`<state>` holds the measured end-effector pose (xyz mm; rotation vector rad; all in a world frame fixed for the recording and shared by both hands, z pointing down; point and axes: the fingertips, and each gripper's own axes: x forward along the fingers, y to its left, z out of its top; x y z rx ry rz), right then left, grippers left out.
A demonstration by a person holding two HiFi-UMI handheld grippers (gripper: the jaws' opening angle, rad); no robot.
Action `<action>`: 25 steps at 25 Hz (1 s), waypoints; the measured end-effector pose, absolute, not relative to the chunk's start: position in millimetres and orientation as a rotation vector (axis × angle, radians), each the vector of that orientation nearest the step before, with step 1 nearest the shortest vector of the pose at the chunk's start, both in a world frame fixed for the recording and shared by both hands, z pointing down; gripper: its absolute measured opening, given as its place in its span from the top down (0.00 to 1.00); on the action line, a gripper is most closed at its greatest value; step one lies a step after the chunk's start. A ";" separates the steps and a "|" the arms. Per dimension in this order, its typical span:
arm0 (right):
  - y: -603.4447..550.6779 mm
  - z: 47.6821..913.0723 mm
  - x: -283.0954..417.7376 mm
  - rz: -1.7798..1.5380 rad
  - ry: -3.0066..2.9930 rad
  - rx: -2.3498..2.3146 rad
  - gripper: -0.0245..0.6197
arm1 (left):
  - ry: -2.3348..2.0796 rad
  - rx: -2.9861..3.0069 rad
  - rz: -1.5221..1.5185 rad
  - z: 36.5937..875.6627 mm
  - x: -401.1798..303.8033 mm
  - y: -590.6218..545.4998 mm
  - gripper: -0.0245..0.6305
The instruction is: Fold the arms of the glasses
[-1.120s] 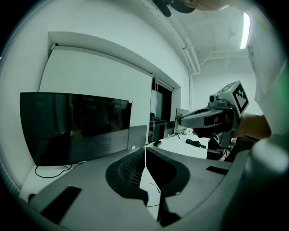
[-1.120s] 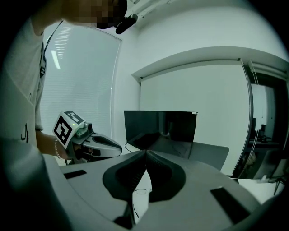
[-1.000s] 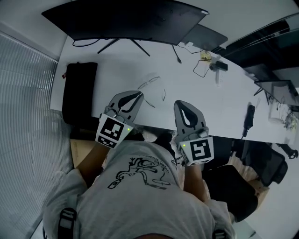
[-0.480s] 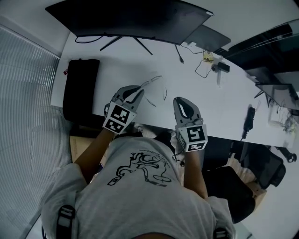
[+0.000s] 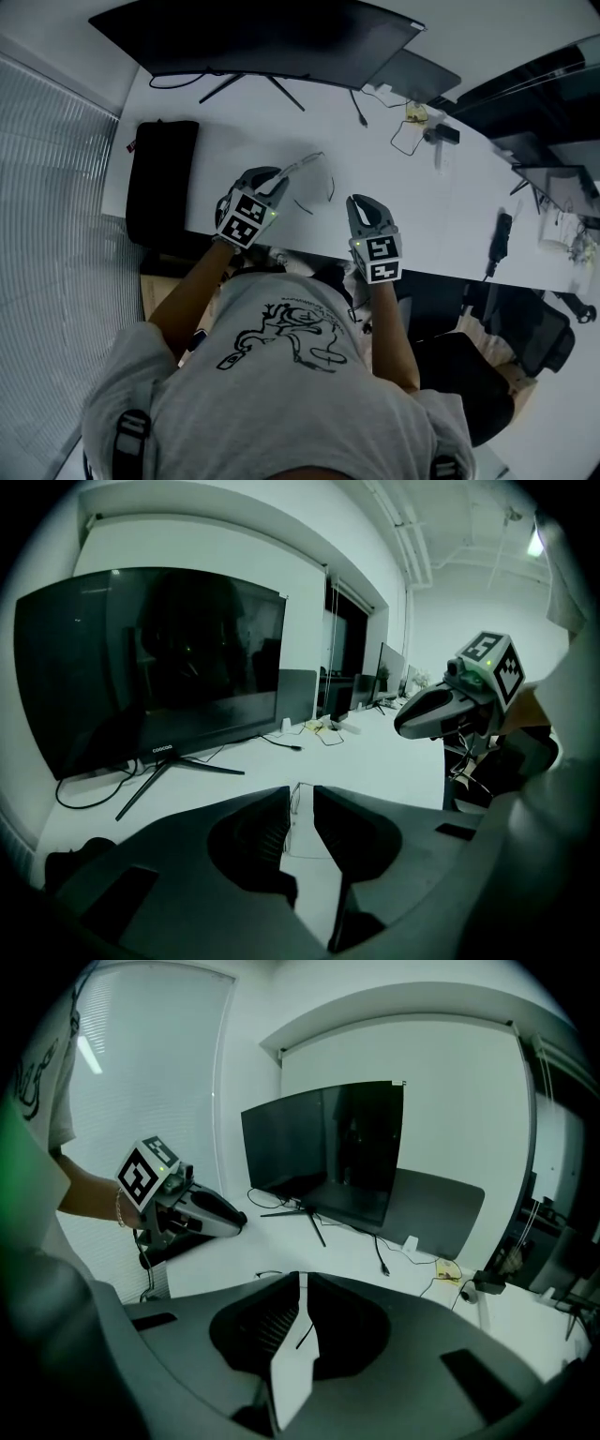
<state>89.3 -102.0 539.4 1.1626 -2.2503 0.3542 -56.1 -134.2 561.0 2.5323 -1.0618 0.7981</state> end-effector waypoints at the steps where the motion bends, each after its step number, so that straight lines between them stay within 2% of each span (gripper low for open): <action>1: -102.8 544.8 90.5 0.354 -2.241 1.157 0.90 | -1.054 2.526 0.810 567.4 -56.2 -135.6 0.83; 14: -114.0 607.8 97.1 0.378 -2.146 1.087 0.90 | -0.938 2.468 0.928 640.8 -52.8 -151.1 0.77; 25: -128.6 659.7 100.2 0.414 -2.072 1.042 0.89 | -0.908 2.392 1.010 685.2 -51.9 -166.3 0.77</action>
